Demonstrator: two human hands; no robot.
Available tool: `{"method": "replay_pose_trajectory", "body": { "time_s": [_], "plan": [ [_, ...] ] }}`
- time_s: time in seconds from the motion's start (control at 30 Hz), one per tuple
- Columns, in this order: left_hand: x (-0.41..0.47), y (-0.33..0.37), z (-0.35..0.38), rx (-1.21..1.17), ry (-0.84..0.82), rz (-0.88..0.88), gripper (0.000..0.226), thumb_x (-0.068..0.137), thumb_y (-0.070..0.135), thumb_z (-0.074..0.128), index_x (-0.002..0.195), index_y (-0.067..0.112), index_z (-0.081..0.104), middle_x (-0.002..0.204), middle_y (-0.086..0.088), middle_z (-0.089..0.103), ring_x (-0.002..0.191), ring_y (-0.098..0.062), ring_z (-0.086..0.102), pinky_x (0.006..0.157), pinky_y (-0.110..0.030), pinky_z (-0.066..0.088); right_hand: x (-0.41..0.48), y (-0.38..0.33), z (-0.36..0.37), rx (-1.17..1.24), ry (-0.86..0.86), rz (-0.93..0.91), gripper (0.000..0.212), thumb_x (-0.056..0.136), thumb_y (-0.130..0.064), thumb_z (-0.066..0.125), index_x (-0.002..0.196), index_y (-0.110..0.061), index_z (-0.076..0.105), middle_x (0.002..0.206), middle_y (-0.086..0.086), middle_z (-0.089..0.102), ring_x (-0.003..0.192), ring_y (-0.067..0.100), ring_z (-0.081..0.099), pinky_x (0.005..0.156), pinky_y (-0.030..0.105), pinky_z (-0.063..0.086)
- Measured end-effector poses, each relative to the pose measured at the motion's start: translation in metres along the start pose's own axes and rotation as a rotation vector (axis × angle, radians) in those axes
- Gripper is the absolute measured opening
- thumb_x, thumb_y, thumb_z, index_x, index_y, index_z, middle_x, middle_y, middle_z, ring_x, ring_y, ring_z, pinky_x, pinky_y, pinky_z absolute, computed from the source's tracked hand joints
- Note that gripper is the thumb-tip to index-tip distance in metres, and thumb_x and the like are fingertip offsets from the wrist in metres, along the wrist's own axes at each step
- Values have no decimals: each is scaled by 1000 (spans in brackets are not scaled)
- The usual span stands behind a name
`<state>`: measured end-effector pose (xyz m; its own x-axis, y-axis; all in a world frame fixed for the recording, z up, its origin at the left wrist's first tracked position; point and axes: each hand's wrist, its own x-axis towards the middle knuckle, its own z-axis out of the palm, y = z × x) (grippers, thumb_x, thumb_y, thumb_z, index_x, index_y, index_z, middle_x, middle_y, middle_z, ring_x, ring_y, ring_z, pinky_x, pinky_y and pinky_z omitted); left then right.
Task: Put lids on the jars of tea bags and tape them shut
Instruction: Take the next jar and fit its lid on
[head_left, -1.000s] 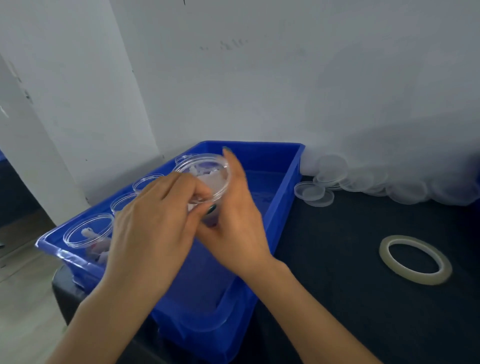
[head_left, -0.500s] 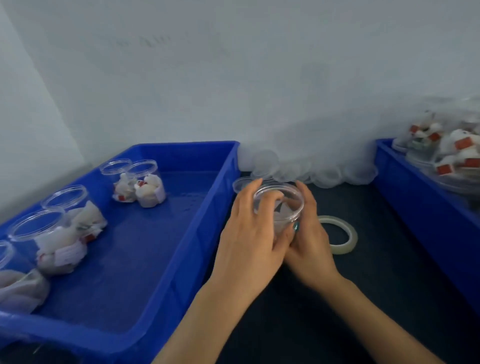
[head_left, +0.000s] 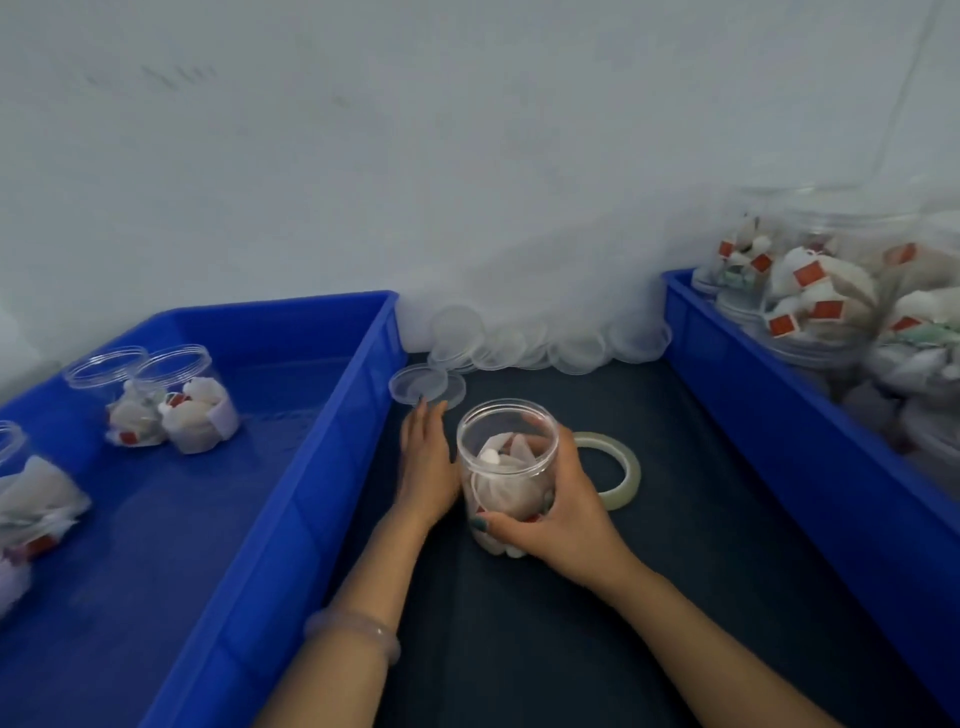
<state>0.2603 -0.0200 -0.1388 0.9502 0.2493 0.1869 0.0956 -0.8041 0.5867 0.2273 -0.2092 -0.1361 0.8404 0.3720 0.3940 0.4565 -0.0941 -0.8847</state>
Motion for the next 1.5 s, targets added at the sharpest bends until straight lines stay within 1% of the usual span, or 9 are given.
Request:
{"method": "replay_pose_trajectory", "body": {
  "time_s": [0.2,0.43,0.63,0.8,0.9,1.0,1.13,1.33,1.5],
  "plan": [
    [44,-14,12,300,-37,35,84,102,40,49,161,19,-7,166,-9,-20,154,-30,-16,124,-45,0,4,10,-2,50,-56,63,94,63,-29,94,137,-42,38,124,-35,54,123,-6,53,97,10,43],
    [61,-28,18,513,182,32,46,98,27,54,136,2,47,140,-24,45,128,-37,42,104,-42,37,3,9,-3,23,-50,74,96,63,-36,93,140,-43,37,126,-31,53,124,-2,53,103,20,46],
    [43,-21,7,325,268,69,23,98,21,60,109,1,58,124,-25,50,113,-39,45,83,-45,45,2,7,-3,17,-48,94,98,61,-43,91,141,-46,34,133,-20,53,127,3,53,106,38,49],
    [35,13,-20,-245,532,129,15,105,28,50,106,13,50,92,-7,65,80,-30,61,67,-42,44,2,9,-3,22,-48,96,97,60,-43,92,139,-47,35,129,-30,52,126,0,52,105,39,51],
    [36,43,-52,-726,416,142,20,106,32,47,103,21,64,95,1,68,88,-26,67,81,-46,55,3,10,-2,20,-53,100,97,59,-48,92,138,-48,36,127,-36,49,127,-2,51,105,39,51],
    [29,66,-92,-888,144,269,24,100,46,56,93,36,77,90,12,69,84,-7,65,74,-24,54,4,11,-1,19,-49,99,96,59,-48,92,138,-48,37,129,-32,50,128,2,51,104,41,51],
    [14,86,-92,-322,-325,370,35,92,65,53,96,37,74,96,12,74,89,-2,69,79,-23,47,5,11,-1,32,-37,93,91,62,-41,92,137,-42,39,131,-21,56,126,5,54,106,41,50],
    [4,107,-76,-220,-468,389,25,98,38,52,103,25,73,104,13,73,101,0,65,80,-6,46,6,9,-2,20,-37,82,92,68,-36,92,128,-65,29,135,-27,51,129,-4,49,106,24,45],
    [-1,108,-85,-36,-397,440,26,103,24,53,94,40,72,99,27,70,102,8,61,83,-10,46,5,11,-3,40,-43,76,90,68,-31,92,134,-52,33,132,-27,54,127,-3,51,103,21,47]
  ]
}}
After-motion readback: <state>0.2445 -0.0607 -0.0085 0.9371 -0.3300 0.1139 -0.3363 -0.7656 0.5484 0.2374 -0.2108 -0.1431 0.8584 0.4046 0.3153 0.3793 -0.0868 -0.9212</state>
